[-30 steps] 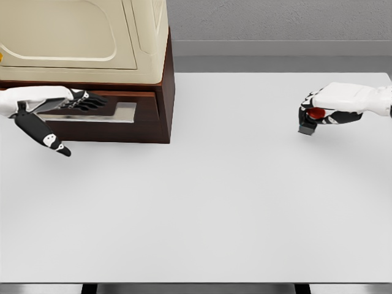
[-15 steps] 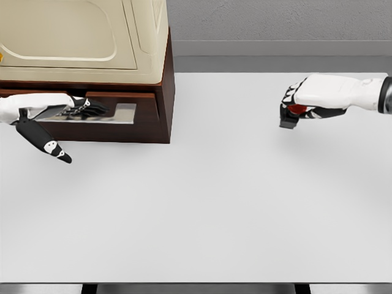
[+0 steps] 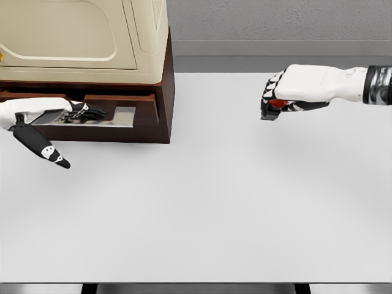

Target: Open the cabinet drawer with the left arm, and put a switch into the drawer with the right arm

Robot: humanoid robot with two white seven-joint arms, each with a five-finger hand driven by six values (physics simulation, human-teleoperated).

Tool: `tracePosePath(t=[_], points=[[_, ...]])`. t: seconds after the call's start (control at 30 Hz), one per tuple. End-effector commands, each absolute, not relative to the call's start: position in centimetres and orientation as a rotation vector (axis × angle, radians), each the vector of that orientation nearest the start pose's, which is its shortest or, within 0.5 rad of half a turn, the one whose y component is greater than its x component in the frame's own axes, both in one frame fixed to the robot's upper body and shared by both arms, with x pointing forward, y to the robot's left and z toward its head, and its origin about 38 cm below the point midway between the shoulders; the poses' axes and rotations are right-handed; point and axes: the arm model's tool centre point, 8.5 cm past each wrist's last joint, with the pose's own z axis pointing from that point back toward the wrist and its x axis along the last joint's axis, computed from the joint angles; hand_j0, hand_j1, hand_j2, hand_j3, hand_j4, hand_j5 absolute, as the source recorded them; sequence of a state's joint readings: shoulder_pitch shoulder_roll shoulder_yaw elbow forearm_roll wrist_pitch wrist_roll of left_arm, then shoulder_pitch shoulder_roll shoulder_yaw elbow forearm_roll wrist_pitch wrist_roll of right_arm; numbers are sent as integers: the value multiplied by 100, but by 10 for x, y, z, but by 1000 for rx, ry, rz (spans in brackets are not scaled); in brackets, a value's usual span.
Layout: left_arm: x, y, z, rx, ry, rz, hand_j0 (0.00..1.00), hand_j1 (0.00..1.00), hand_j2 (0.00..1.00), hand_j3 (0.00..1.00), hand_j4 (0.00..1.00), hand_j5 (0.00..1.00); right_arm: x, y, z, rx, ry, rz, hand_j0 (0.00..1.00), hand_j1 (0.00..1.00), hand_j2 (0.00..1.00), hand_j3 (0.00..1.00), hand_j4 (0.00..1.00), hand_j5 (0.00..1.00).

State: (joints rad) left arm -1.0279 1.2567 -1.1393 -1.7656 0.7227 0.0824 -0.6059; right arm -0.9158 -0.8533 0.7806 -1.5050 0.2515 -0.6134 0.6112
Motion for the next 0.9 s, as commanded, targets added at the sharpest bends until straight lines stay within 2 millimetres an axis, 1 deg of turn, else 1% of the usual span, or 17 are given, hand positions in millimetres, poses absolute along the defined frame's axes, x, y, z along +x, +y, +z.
tracePosePath(t=[0.0, 0.03, 0.13, 0.23, 0.4, 0.7, 0.87], points=[[384, 345, 283, -160, -1081, -1369, 100, 100, 100, 100, 100, 100, 444, -259, 292, 480, 1930, -2930, 49, 49, 49, 49, 49, 49], [384, 345, 282, -161, -1078, -1367, 100, 100, 100, 100, 100, 100, 444, -257, 292, 476, 1925, -2931, 49, 49, 49, 49, 49, 49], [383, 348, 282, -160, -1077, -1363, 100, 100, 100, 100, 100, 100, 446, -243, 294, 447, 1914, -2909, 49, 49, 49, 49, 49, 49], [382, 346, 283, -177, -1096, -1366, 100, 100, 100, 100, 100, 100, 446, -238, 295, 437, 1910, -2899, 49, 49, 49, 49, 49, 49], [379, 351, 283, -198, -1095, -1336, 100, 100, 100, 100, 100, 100, 439, -227, 300, 417, 1889, -2863, 49, 49, 49, 49, 49, 49], [377, 349, 284, -255, -1126, -1309, 100, 100, 100, 100, 100, 100, 430, -217, 314, 422, 1867, -2806, 49, 49, 49, 49, 49, 49], [376, 349, 285, -277, -1136, -1288, 100, 100, 100, 100, 100, 100, 425, -211, 318, 412, 1857, -2781, 49, 49, 49, 49, 49, 49]])
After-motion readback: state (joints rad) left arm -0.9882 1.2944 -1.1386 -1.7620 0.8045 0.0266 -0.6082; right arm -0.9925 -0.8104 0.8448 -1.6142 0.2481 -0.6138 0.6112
